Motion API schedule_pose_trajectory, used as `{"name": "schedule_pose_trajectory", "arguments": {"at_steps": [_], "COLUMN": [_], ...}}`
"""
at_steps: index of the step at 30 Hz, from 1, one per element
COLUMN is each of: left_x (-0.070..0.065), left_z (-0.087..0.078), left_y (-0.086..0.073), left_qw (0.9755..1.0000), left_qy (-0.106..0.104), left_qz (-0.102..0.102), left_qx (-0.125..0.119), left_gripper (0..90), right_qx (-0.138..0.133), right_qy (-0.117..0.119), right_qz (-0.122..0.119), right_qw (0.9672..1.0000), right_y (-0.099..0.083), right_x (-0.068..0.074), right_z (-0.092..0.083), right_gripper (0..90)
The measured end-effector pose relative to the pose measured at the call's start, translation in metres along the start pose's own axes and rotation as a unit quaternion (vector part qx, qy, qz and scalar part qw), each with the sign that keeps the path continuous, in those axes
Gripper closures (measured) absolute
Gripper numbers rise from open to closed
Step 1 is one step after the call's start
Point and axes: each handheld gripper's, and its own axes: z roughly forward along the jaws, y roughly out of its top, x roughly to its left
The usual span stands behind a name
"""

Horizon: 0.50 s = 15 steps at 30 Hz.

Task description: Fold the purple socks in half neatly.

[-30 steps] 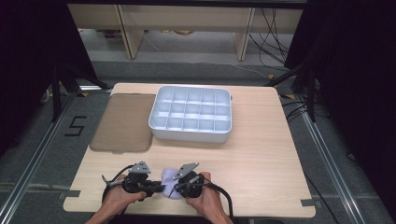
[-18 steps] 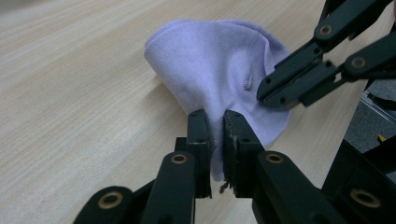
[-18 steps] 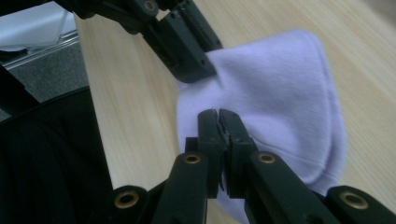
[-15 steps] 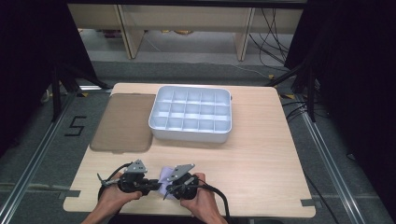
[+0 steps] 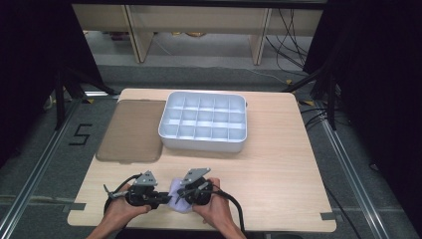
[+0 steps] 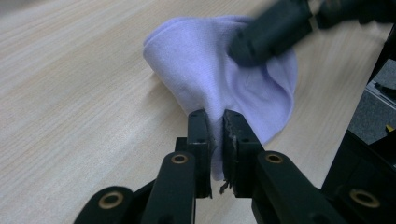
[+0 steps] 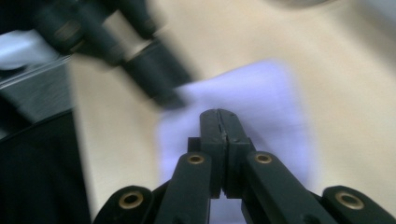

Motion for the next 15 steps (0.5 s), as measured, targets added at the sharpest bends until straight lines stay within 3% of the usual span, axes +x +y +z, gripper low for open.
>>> {"name": "schedule_pose_trajectory", "arguments": {"at_steps": [4,6,10,15], "left_x": [-0.001,-0.001,-0.001,-0.002], "left_z": [0.0,0.001,0.001,0.0], "left_y": [0.0,0.001,0.001,0.001], "left_qw": [1.0,1.0,0.9999,0.9999], "left_qy": [0.001,0.003,0.005,0.007], "left_qz": [-0.001,0.0,0.014,0.014], "left_qx": [-0.003,0.0,0.001,0.0], "left_gripper": [81.8,82.1,82.4,82.5], "right_qx": [-0.004,0.015,0.03,0.018], "right_qy": [-0.015,-0.02,-0.025,-0.03], "right_qz": [0.007,0.008,-0.002,-0.008], "right_qw": [0.9999,0.9997,0.9992,0.9994], "right_y": [0.005,0.004,0.003,0.004], "right_x": [-0.013,-0.02,-0.021,-0.022], "right_z": [0.004,0.017,0.026,0.021], "right_gripper": [90.0,90.0,90.0,90.0]}}
